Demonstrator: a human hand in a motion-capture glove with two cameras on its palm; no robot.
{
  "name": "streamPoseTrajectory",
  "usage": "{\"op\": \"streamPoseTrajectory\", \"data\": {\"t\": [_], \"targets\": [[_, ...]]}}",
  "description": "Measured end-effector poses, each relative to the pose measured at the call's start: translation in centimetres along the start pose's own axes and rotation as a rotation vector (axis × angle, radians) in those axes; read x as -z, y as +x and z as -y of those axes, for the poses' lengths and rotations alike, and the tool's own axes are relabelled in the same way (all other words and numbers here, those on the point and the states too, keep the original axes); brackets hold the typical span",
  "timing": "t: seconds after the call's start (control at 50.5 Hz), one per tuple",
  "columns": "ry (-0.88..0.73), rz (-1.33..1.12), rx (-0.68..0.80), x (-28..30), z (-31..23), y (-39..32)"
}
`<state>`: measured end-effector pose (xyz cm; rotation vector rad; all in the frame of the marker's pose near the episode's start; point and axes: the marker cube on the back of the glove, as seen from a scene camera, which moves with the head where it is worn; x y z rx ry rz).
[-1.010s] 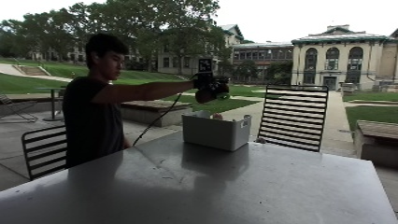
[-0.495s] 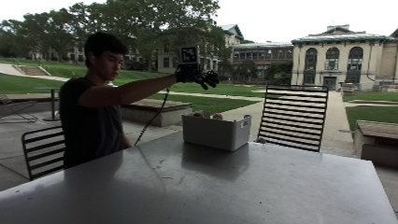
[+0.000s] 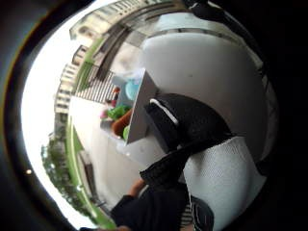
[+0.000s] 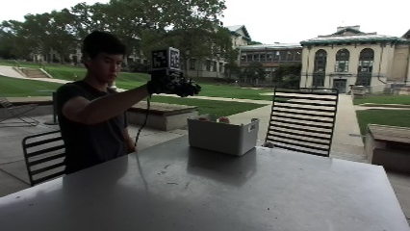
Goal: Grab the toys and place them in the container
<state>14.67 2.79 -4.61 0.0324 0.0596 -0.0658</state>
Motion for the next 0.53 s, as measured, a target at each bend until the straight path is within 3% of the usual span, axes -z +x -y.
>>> {"op": "streamPoseTrajectory", "data": {"t": [0.04, 0.198, 0.535], "targets": [[-0.004, -0.026, -0.087, -0.8, 0.0, 1.2], [-0.015, -0.012, -0.156, -4.0, -1.8, 5.5], [-0.03, -0.035, -0.147, -8.4, -2.9, 9.1]]}}
